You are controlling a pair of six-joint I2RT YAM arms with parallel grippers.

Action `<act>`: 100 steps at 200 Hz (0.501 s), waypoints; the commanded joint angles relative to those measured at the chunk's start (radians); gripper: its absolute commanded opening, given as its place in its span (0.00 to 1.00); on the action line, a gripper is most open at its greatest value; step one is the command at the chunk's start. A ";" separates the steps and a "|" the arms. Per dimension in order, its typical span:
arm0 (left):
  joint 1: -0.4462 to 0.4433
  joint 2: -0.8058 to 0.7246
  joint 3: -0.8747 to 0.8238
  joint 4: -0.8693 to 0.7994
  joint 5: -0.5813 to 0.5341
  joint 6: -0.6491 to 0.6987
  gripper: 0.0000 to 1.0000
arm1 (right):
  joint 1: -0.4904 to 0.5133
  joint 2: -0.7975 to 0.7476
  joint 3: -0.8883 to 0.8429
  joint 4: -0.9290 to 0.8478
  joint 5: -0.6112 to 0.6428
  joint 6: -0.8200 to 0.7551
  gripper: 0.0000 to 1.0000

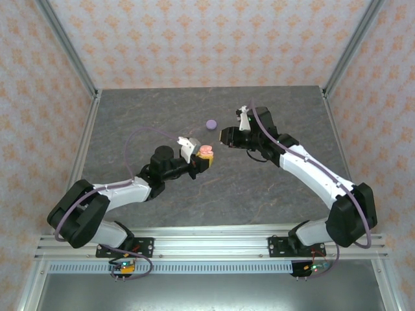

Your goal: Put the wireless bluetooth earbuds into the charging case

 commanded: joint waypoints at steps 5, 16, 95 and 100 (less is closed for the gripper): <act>-0.002 0.012 0.041 0.057 -0.015 -0.012 0.07 | 0.036 -0.035 -0.005 0.026 -0.016 -0.044 0.24; -0.005 0.013 0.053 0.045 -0.012 -0.006 0.07 | 0.050 -0.037 -0.002 0.023 -0.014 -0.052 0.24; -0.017 0.017 0.097 -0.011 -0.001 -0.009 0.07 | 0.092 -0.016 0.038 -0.014 0.004 -0.081 0.25; -0.018 0.016 0.098 -0.016 0.000 -0.008 0.07 | 0.094 -0.016 0.039 -0.015 0.004 -0.081 0.25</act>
